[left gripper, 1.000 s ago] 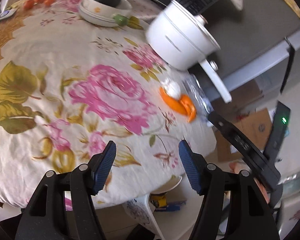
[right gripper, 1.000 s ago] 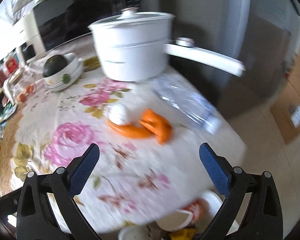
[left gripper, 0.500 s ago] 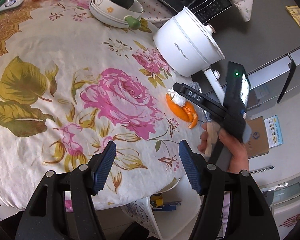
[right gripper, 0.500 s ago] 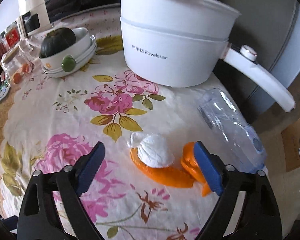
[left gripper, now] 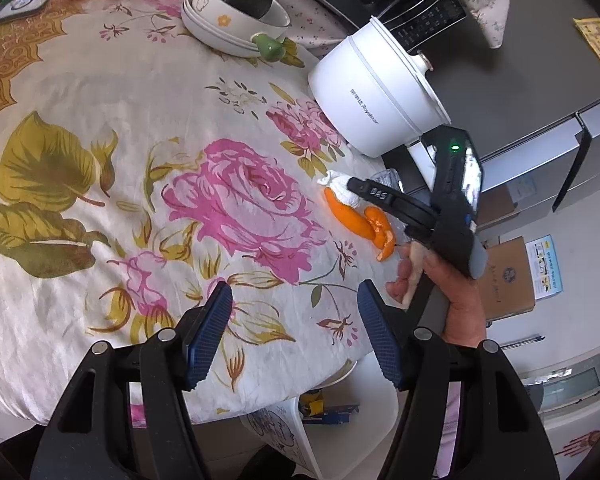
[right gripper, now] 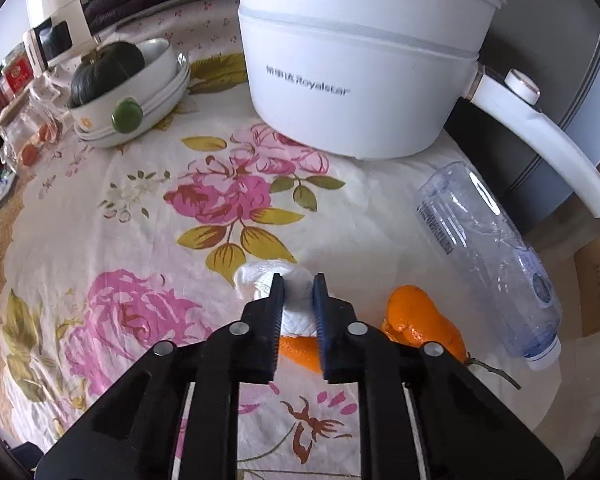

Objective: Collect trash
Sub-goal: 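Reach the right tool to the white tissue by the orange peels and close, then lift the tissue with the right tool while the left tool grasps an orange peel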

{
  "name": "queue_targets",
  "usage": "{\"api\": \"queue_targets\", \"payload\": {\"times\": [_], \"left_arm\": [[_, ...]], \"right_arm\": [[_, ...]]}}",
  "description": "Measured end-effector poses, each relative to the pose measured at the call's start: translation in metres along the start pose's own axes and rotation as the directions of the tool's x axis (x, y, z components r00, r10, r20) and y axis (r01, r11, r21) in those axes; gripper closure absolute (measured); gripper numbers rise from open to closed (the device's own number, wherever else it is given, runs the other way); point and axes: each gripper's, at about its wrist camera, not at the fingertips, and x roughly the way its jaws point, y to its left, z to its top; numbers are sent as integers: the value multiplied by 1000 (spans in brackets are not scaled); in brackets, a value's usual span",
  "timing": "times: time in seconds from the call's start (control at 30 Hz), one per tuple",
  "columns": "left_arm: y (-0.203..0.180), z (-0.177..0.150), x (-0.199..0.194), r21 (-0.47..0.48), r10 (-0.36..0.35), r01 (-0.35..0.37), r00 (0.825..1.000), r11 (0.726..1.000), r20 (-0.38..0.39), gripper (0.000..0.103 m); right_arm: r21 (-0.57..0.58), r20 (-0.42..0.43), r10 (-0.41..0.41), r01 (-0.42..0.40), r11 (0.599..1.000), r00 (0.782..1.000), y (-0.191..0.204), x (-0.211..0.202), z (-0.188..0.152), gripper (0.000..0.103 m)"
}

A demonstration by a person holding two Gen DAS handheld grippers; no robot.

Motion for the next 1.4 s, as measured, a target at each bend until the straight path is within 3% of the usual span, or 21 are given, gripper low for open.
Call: {"api": "queue_targets", "payload": {"times": [0.13,0.23,0.37,0.47,0.5,0.63,0.67,0.77,1.03,1.4], "left_arm": [[2,1,-2,-16,-3,3,1000,1000,11,39],[3,0,-2,-23,-20,20,1000,1000,0,39],[3,1,-2,-20,-22,22,1000,1000,-6,39],[5,1,0,-31,-27,26,999,999,-19,39],[5,1,1,-35,-31,30,999,999,-25,39],[3,-1,3,-31,-35,34,999,999,-38,39],[3,-1,3,-32,-34,33,999,999,-38,39],[4,-1,6,-40,-34,32,998,999,-44,39],[6,1,5,-46,-32,31,999,998,-32,39],[1,2,9,-47,-29,27,999,999,-24,39]], "right_arm": [[14,12,11,-11,1000,1000,-3,-8,-2,94],[56,26,45,-46,997,999,-8,-11,-1,83],[20,32,27,-27,999,999,-2,-11,0,80],[23,54,-1,0,1000,999,1,-9,0,36],[19,54,-10,9,1000,998,1,-7,1,35],[6,1,-32,32,999,999,4,9,0,37],[-2,-13,-37,37,999,999,5,14,0,43],[-21,-45,-58,57,998,997,8,24,-1,82],[-19,47,-59,60,998,997,9,1,7,84],[0,166,-80,81,997,983,6,-61,15,84]]}}
